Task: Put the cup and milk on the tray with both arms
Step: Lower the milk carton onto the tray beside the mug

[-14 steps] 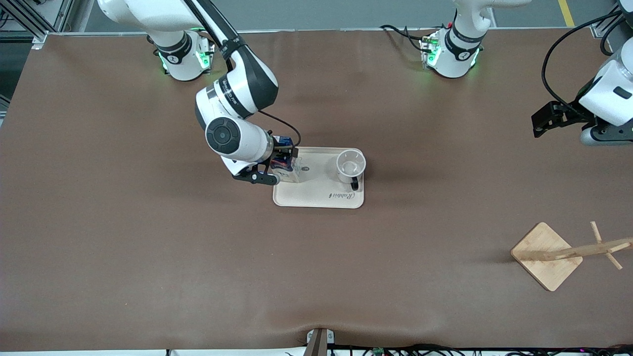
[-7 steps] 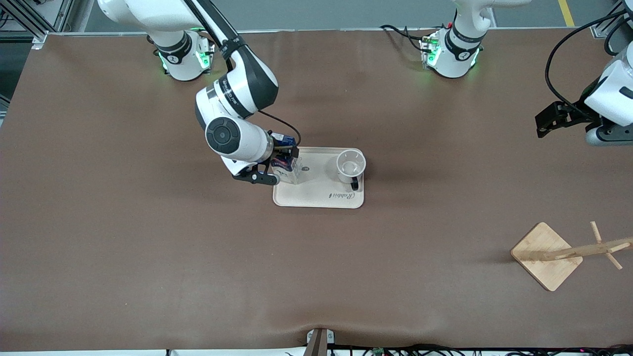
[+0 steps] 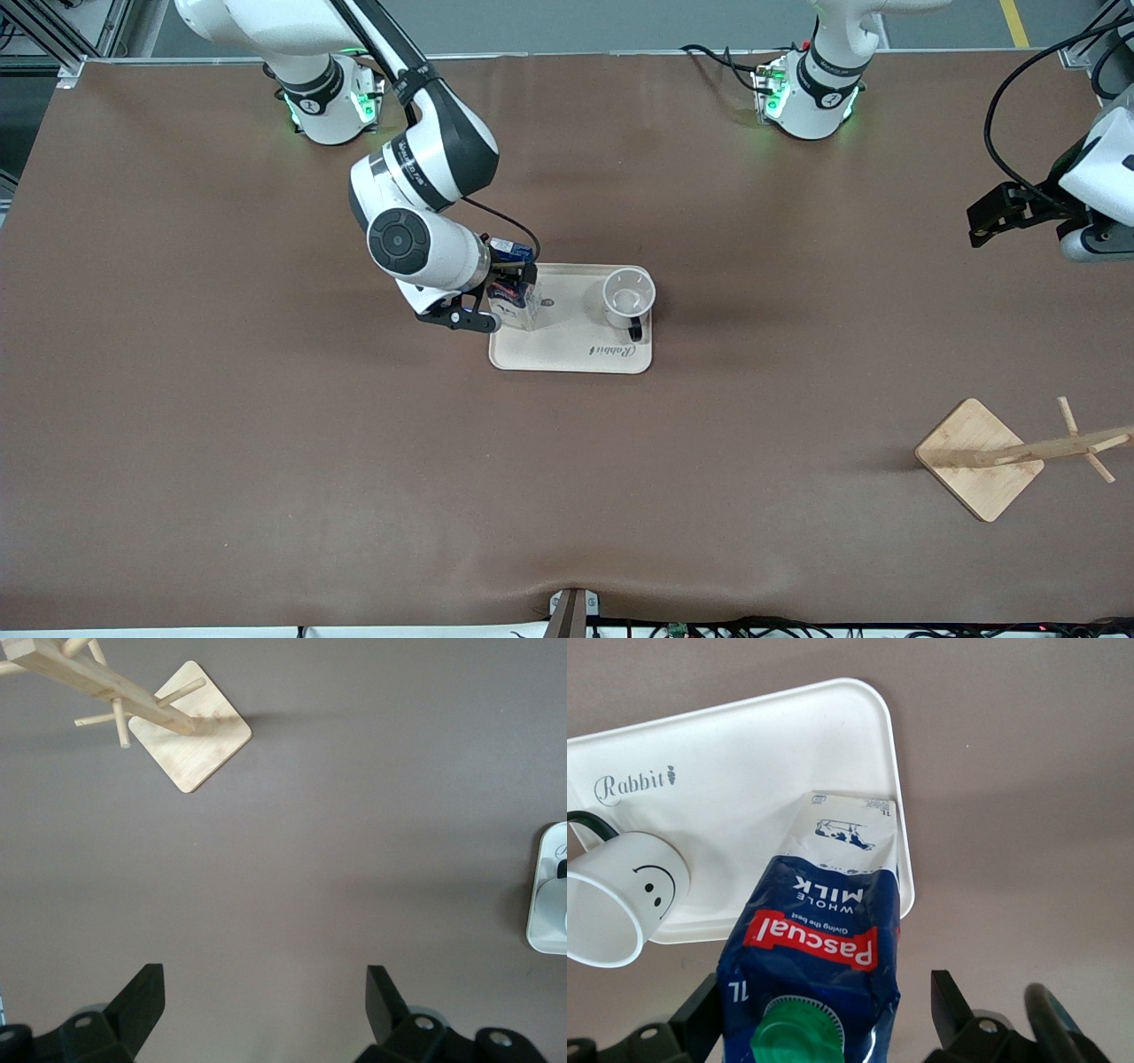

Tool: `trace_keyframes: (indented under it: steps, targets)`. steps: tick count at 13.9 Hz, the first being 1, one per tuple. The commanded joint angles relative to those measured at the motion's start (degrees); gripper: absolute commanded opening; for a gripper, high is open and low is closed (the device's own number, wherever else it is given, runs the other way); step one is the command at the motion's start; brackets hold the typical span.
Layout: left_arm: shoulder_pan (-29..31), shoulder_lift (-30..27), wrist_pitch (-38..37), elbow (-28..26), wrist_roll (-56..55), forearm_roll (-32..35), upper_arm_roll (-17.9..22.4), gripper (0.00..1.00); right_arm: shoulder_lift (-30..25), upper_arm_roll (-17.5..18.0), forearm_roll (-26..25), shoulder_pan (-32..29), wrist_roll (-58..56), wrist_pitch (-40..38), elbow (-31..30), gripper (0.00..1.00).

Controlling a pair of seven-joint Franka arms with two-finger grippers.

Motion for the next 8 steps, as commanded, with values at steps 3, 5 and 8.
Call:
trace_keyframes:
  steps: [3, 5, 8]
  targets:
    - [0.28, -0.95, -0.9, 0.0, 0.73, -1.14, 0.04, 1.0, 0.98, -0.62, -0.53, 1.59, 1.39, -0.24, 2.56, 1.0]
    - [0.19, -0.95, -1.34, -0.09, 0.64, -1.14, -0.14, 1.0, 1.07, -0.62, -0.53, 1.59, 1.3, -0.24, 2.83, 1.0]
    - [0.19, -0.95, -1.43, -0.09, 0.64, -1.14, -0.23, 1.0, 1.07, -0.62, -0.53, 1.77, 1.3, -0.24, 3.27, 1.0]
